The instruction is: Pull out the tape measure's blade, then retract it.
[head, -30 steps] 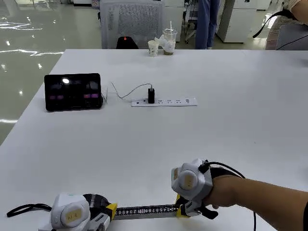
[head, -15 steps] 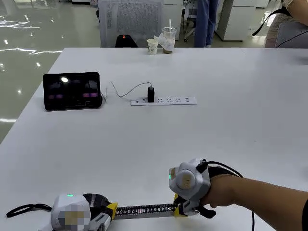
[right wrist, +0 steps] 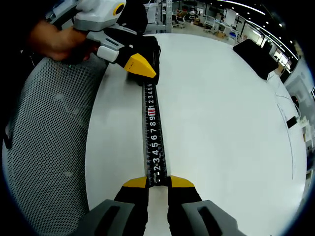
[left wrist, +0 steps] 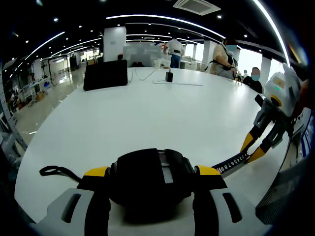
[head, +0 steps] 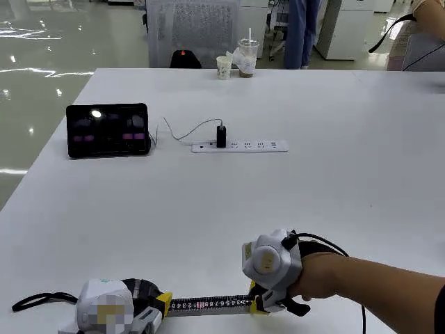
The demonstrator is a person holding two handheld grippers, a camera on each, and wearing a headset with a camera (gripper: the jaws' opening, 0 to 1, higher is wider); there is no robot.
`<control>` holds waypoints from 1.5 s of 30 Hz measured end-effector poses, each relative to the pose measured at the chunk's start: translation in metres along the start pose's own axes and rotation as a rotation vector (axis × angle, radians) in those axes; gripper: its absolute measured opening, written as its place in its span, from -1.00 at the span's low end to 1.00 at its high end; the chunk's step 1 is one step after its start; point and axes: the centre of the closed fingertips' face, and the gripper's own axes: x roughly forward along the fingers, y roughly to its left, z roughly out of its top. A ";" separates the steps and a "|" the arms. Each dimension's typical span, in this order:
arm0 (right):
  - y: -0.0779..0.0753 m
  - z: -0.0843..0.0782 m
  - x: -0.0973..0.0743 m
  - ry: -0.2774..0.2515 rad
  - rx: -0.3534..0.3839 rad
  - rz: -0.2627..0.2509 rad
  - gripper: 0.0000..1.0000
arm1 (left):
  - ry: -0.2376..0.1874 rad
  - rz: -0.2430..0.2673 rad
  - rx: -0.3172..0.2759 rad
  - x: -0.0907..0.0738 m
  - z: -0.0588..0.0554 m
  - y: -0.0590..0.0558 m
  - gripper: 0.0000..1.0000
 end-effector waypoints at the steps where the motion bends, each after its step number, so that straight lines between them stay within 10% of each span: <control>1: 0.000 0.000 0.000 -0.001 -0.002 0.000 -0.78 | 0.000 0.000 0.000 0.000 0.000 0.000 0.27; 45: 0.003 0.028 0.010 -0.076 -0.008 -0.002 -0.79 | -0.001 0.000 0.001 0.000 0.001 0.001 0.27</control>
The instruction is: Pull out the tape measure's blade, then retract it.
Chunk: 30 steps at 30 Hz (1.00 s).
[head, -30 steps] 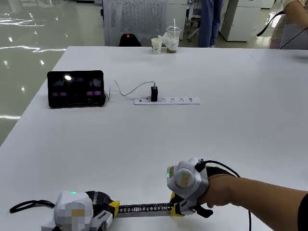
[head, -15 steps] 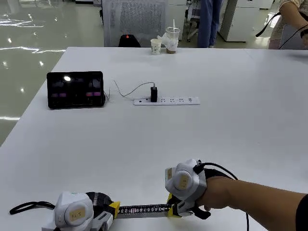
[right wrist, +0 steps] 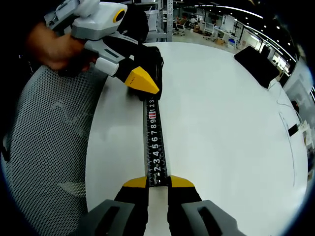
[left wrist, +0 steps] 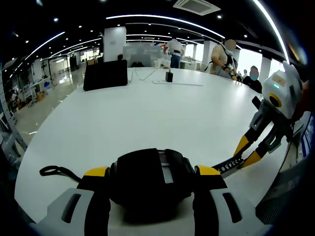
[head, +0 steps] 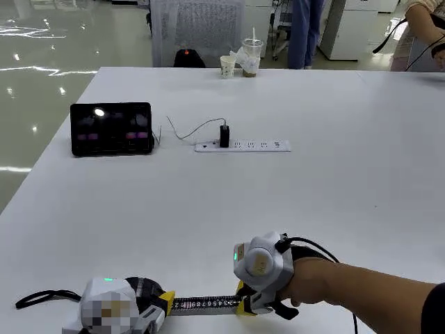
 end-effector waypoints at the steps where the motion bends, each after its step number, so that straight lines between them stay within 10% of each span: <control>1: 0.000 0.001 0.000 0.000 -0.002 0.000 -0.79 | 0.000 0.000 0.000 0.000 0.000 0.000 0.27; 30: 0.003 0.021 0.010 -0.036 0.000 0.007 -0.79 | 0.004 0.000 -0.001 0.000 -0.001 -0.001 0.27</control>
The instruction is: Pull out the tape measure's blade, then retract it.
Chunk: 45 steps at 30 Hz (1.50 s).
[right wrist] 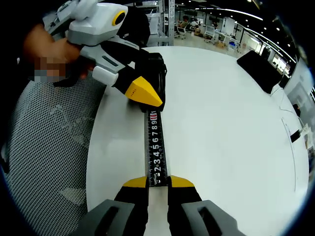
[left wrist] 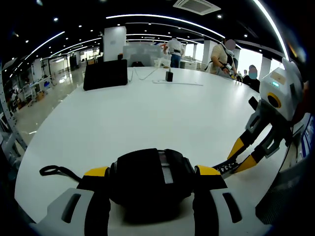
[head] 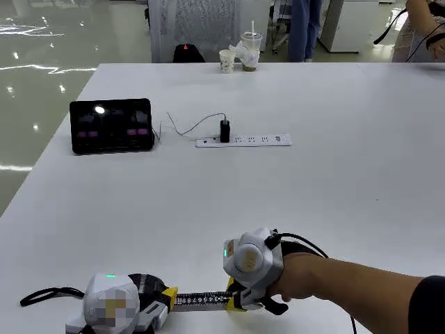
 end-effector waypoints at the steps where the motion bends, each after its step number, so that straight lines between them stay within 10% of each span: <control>1: 0.000 0.000 0.000 -0.001 0.001 -0.001 -0.79 | 0.000 0.001 0.000 0.000 0.000 0.000 0.27; 45: 0.000 0.015 0.010 -0.002 -0.005 0.007 -0.78 | -0.003 0.000 -0.001 0.001 0.000 0.001 0.27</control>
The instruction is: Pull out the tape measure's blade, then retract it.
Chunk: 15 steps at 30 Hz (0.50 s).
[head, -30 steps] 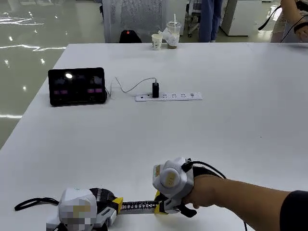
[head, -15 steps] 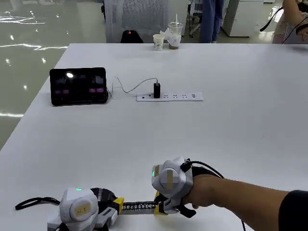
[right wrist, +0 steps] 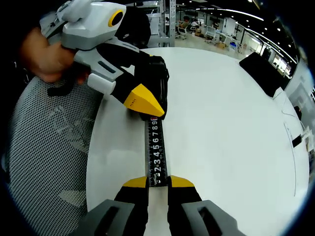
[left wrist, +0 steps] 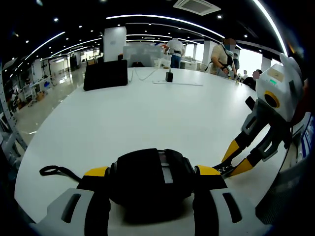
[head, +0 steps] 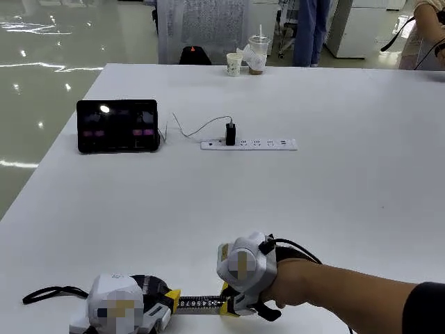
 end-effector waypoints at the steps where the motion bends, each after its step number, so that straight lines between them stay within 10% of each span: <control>1: 0.000 0.000 0.000 0.000 0.004 0.000 -0.78 | 0.001 -0.001 0.000 0.000 0.000 0.000 0.27; 15: 0.000 0.007 0.003 -0.008 0.003 0.002 -0.79 | 0.003 -0.002 -0.002 -0.001 0.000 0.000 0.26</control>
